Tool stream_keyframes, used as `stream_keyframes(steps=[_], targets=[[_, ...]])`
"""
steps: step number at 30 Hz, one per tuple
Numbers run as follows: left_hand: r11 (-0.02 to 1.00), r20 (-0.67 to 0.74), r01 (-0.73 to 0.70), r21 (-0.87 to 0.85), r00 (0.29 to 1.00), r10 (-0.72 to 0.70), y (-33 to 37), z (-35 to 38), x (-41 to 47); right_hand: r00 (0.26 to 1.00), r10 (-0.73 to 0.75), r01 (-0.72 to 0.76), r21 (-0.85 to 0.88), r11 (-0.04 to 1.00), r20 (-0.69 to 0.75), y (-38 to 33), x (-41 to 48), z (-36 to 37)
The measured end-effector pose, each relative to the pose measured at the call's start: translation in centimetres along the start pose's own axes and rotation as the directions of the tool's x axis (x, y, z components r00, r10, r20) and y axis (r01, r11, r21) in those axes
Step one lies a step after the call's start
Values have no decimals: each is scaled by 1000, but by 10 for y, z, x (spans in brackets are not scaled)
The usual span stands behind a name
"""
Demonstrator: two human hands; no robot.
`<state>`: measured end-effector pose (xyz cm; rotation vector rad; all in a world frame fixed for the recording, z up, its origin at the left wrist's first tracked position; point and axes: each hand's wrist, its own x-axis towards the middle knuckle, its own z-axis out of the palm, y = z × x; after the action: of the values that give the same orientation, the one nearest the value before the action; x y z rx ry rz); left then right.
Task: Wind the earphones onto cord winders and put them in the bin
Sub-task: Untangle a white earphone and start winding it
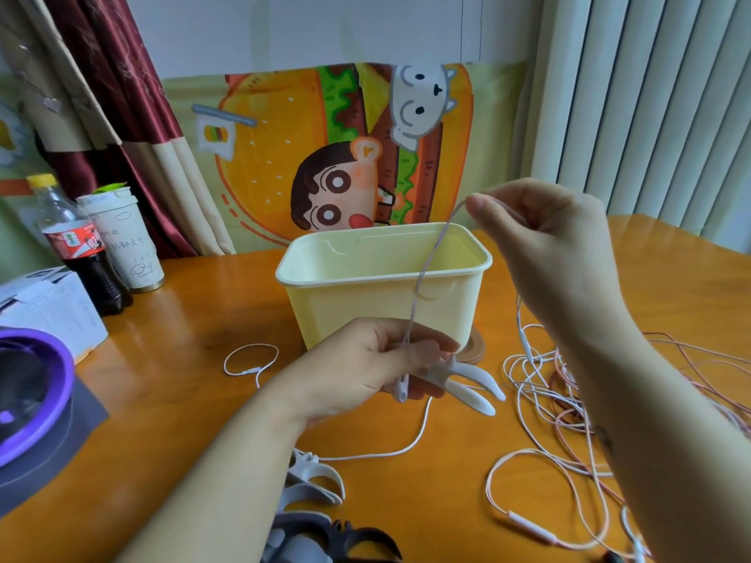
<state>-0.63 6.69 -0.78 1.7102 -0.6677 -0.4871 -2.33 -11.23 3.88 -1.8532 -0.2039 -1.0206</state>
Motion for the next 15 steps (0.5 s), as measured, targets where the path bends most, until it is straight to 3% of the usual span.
stream_keyframes(steps=[4, 7, 9, 11, 13, 15], targets=[[993, -45, 43, -109, 998, -49, -3, -10, -1, 992, 125, -123, -61, 991, 32, 16, 0, 0], [959, -174, 10, -283, 983, -61, 3, -20, -2, 963, 207, -175, -182, 968, 174, 24, 1, 0], [916, -269, -43, -399, 960, -73, 8, -25, -4, 948, 224, -163, -264, 951, 224, 23, 0, 1], [880, -354, -99, -464, 932, -82, 11, -28, -4, 972, 152, -91, -307, 948, 180, 14, -2, 2], [858, -442, -161, -487, 893, -84, 11, -28, -2, 981, 82, -37, -247, 968, 174, -2, -6, 4], [853, -526, -222, -472, 848, -70, 11, -27, 0, 934, 129, -86, -141, 986, 334, -16, -13, 12]])
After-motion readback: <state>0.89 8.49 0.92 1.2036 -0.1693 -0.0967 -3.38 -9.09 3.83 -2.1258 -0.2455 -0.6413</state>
